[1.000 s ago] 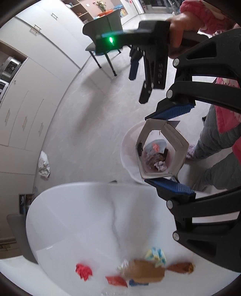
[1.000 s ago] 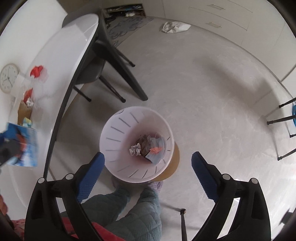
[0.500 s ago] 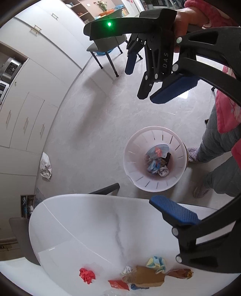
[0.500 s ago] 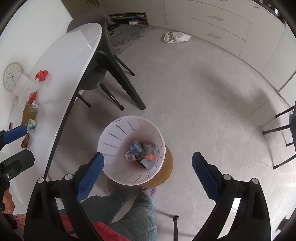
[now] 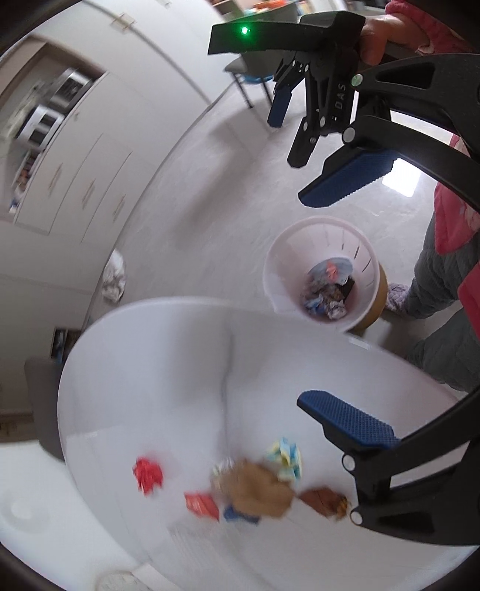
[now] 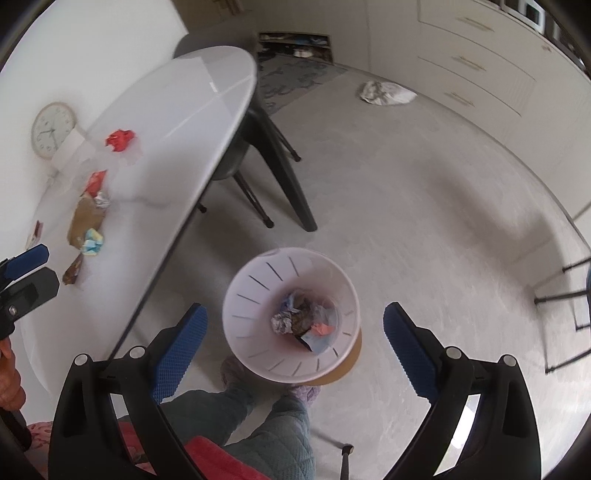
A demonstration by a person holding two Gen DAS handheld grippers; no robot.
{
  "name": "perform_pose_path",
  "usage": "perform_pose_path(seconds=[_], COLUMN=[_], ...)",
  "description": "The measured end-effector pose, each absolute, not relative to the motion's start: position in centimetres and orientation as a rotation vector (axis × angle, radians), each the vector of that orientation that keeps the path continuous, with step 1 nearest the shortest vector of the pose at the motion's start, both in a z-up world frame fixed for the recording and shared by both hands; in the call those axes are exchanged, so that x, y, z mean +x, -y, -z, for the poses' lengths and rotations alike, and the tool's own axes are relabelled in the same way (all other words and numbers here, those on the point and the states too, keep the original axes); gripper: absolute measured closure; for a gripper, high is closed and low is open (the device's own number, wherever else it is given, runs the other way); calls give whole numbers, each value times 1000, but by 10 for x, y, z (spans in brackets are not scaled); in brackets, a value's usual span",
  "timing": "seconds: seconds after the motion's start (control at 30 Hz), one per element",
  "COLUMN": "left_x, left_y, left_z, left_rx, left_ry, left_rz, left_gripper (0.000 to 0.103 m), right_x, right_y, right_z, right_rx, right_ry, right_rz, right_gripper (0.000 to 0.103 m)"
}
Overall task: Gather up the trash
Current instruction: 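Move both tools back over the table toward the brown paper bag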
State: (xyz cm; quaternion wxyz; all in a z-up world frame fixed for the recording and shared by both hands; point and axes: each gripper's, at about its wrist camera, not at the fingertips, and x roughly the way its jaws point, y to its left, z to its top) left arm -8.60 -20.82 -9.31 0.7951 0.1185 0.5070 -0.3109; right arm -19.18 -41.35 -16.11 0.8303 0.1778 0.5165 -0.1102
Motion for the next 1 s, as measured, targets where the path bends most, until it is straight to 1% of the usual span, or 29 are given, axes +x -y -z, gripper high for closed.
perform_pose_path(seconds=[0.23, 0.53, 0.73, 1.0], left_x=[-71, -36, -12, 22], left_y=[151, 69, 48, 45], left_z=[84, 106, 129, 162], left_rx=[224, 165, 251, 392], left_ry=[-1047, -1084, -1090, -1114], left_rz=[511, 290, 332, 523], left_gripper=[8, 8, 8, 8], right_x=[-162, -112, -86, -65], right_y=[383, 318, 283, 249], right_z=[144, 135, 133, 129], right_rx=[317, 206, 168, 115], right_ry=[-1067, -1076, -1090, -1123], right_rz=[119, -73, -145, -153], right_gripper=[8, 8, 8, 8])
